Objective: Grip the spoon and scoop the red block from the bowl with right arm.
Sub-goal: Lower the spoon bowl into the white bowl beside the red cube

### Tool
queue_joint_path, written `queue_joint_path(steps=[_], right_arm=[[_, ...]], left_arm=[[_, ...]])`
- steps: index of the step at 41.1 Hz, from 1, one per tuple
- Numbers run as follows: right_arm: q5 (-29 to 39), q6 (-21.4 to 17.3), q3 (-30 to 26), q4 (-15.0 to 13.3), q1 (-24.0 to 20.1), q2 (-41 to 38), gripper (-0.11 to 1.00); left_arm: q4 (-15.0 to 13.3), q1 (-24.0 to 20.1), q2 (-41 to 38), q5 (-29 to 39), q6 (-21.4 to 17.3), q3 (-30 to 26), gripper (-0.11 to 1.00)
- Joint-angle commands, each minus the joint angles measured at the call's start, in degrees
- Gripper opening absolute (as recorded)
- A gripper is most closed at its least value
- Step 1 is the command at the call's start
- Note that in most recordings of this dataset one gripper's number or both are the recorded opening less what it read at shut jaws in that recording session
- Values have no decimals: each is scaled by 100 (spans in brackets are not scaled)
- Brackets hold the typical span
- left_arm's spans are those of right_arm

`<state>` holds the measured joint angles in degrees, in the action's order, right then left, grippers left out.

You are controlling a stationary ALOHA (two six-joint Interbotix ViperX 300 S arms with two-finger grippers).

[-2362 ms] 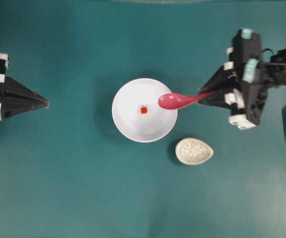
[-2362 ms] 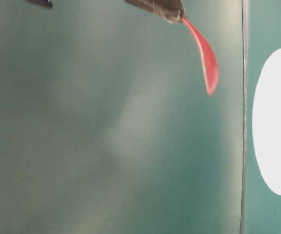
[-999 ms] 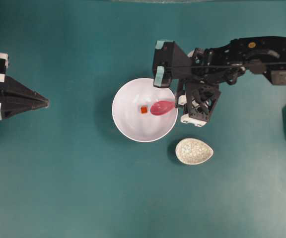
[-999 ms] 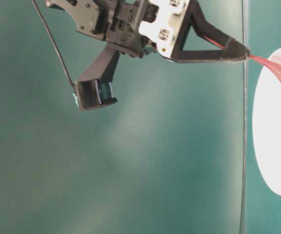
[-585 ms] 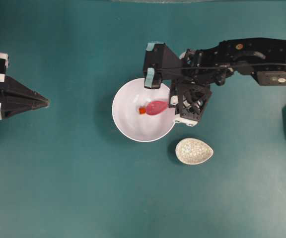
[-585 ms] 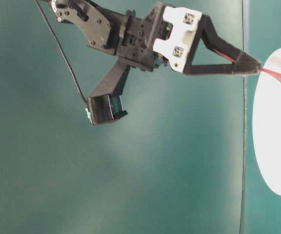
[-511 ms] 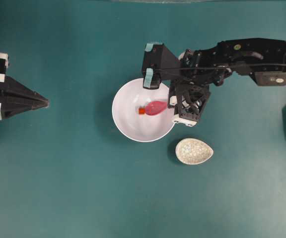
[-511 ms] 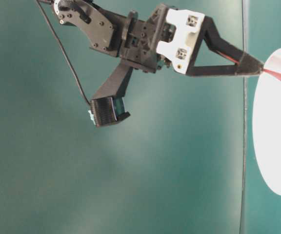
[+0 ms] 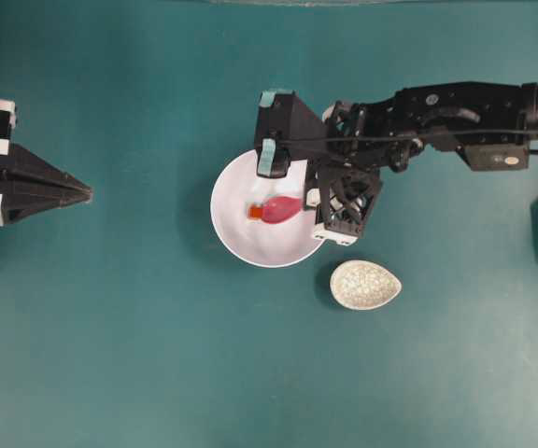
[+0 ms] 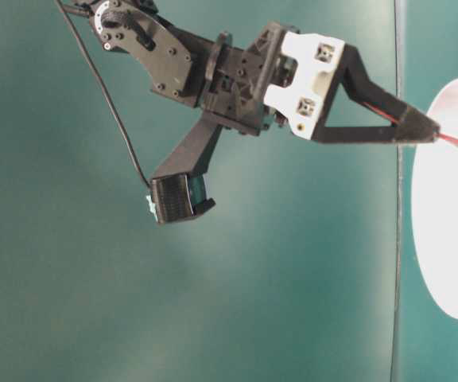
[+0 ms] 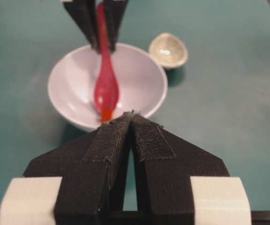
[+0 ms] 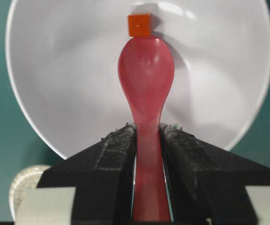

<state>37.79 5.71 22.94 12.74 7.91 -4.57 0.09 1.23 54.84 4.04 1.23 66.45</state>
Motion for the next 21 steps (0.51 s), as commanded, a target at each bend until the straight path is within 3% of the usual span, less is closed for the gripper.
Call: queue_joint_path(steps=[1,21], right_arm=[[-141,-9,-193,-9,9,62,25],[-422,-26,-413,9,0,-62,25]], left_arm=[[9,9,-44,-53,0,-167,1],[18,9,-44,-53,0,-167,1]])
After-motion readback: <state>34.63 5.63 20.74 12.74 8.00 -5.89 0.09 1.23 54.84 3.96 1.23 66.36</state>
